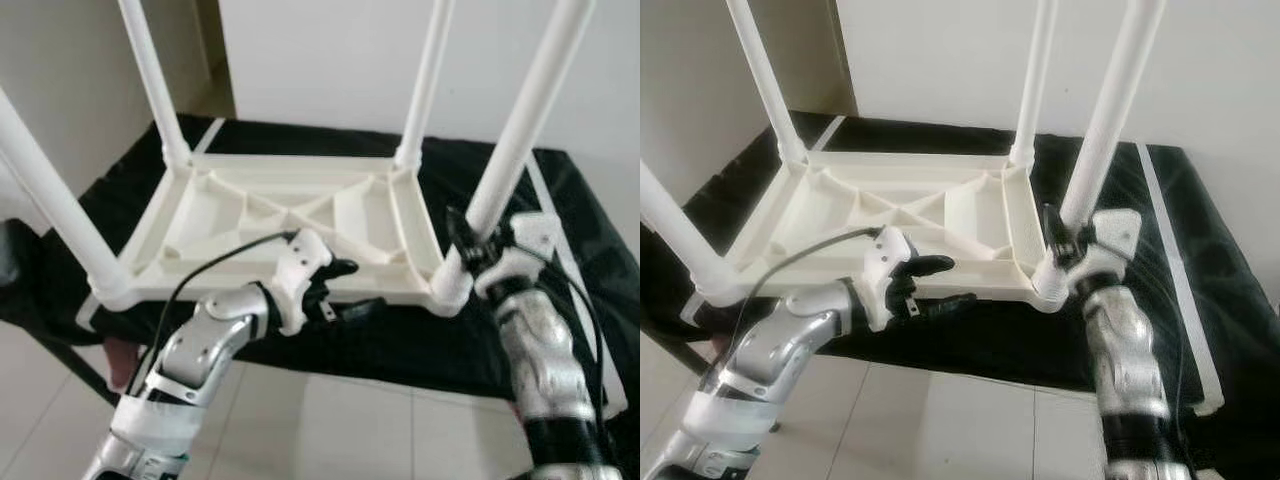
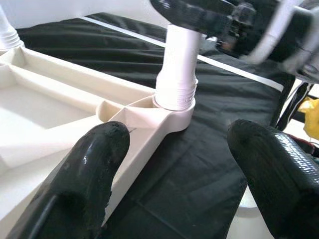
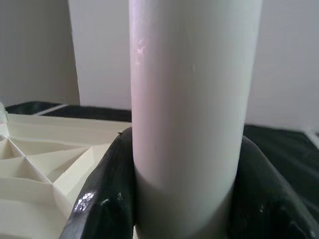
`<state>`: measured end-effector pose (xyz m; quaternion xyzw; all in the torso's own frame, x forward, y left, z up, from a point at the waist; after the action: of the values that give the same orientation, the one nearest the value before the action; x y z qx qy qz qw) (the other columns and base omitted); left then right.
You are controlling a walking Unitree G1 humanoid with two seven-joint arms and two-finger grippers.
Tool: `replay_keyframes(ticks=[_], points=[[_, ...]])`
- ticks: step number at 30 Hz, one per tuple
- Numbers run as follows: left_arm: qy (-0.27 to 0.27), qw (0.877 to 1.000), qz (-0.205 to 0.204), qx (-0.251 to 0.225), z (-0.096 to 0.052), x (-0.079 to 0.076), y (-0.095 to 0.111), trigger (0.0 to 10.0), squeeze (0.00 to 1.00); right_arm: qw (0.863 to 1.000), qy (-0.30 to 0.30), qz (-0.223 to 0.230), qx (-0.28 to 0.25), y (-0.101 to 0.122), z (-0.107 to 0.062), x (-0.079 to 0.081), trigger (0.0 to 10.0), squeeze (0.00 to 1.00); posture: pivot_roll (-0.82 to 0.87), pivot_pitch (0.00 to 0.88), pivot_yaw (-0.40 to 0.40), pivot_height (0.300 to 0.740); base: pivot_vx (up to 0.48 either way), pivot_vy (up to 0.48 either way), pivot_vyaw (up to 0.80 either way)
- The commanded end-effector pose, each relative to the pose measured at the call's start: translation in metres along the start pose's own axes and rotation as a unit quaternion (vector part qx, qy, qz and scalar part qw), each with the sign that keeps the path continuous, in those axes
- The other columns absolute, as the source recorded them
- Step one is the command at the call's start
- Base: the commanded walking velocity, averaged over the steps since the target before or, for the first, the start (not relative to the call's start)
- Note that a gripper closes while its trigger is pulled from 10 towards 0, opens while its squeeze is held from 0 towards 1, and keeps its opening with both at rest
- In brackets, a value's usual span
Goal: Building children table
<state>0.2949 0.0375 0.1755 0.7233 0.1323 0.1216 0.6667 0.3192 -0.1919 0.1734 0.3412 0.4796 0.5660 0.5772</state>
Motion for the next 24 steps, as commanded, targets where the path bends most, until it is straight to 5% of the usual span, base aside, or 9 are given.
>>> replay_keyframes(ticks=[1,18,23,24], points=[[0.022,1.0,0.0,0.0,-0.001,0.002,0.0,10.0,0.0,0.997,0.009,0.0,0.076,-0.034,-0.016,0.004,10.0,0.0,0.03,0.043,0.001,0.74,0.0,0.0,0.0],[0.016,1.0,-0.004,-0.001,0.004,-0.001,-0.004,10.0,0.0,0.985,0.109,-0.108,0.078,-0.034,-0.012,0.021,10.0,0.0,0.01,0.022,0.0,0.74,0.0,0.0,0.0],[0.015,1.0,-0.002,-0.002,0.005,-0.002,-0.003,10.0,0.0,0.988,0.102,-0.078,0.09,-0.035,-0.009,0.018,10.0,0.0,0.01,0.015,-0.002,0.74,0.0,0.0,0.0],[0.014,1.0,-0.001,-0.003,0.005,-0.002,-0.003,10.0,0.0,0.99,0.086,-0.042,0.103,-0.036,-0.006,0.016,10.0,0.0,0.01,0.009,-0.003,0.74,0.0,0.0,0.0]])
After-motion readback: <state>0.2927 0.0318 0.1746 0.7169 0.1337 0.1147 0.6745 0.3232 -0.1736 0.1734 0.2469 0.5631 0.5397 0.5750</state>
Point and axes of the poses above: a point about 5 cm out from each wrist's last joint towards the gripper, its own z axis pointing out of the wrist towards the gripper, its own y axis along the axis of the wrist's last joint, x = y × z, the point moved 3 cm from there along z, pointing out of the wrist towards the gripper, and after that the axes turned 5 degrees about -z, right-handed, at the moved point
